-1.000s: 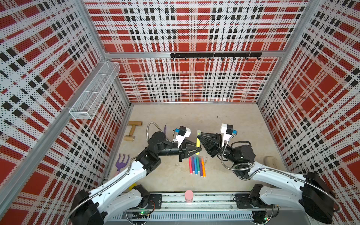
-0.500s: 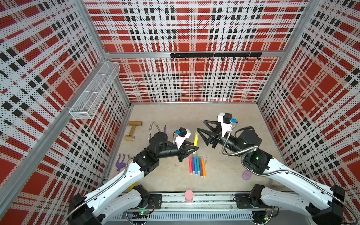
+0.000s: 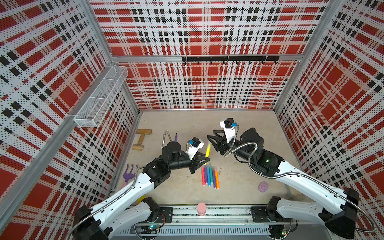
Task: Remove pen caps from pens
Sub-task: Open the pen cap on the pen.
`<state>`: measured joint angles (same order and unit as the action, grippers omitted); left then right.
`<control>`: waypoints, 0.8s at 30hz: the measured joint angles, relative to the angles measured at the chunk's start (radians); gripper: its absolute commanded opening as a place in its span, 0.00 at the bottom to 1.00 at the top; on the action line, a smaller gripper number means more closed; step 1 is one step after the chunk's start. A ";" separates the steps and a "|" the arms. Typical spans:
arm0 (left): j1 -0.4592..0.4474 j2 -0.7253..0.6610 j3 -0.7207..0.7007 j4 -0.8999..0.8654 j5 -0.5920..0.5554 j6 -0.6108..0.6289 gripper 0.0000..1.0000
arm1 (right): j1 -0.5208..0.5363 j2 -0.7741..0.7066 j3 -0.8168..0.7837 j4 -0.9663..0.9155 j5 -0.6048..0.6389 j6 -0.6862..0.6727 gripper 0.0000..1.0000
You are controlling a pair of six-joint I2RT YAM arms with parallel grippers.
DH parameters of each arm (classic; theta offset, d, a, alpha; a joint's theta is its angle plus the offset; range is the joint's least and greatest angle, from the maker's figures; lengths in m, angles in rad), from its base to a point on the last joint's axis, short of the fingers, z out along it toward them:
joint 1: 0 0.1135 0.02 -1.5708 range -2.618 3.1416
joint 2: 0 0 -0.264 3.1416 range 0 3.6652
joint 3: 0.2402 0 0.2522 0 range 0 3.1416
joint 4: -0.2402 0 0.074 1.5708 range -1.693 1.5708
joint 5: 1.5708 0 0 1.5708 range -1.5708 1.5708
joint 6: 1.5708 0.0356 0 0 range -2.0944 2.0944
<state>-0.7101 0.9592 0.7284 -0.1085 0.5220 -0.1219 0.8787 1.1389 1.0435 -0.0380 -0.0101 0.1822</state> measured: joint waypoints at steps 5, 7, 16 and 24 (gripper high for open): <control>0.000 0.006 0.000 -0.006 -0.016 0.002 0.00 | -0.004 -0.001 0.000 -0.014 -0.038 0.002 0.53; 0.000 0.010 0.001 -0.005 -0.019 0.004 0.00 | -0.004 -0.001 0.000 -0.023 -0.056 0.005 0.52; 0.000 0.012 0.017 -0.004 -0.037 0.007 0.00 | -0.004 -0.001 0.000 -0.063 -0.090 0.015 0.44; 0.001 0.013 0.017 -0.006 -0.042 0.009 0.00 | 0.001 0.002 0.000 -0.067 -0.111 0.027 0.11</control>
<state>-0.7090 0.9718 0.7452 -0.1143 0.4805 -0.1131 0.8795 1.1412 1.0435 -0.1051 -0.1207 0.2096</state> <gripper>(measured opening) 0.179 0.196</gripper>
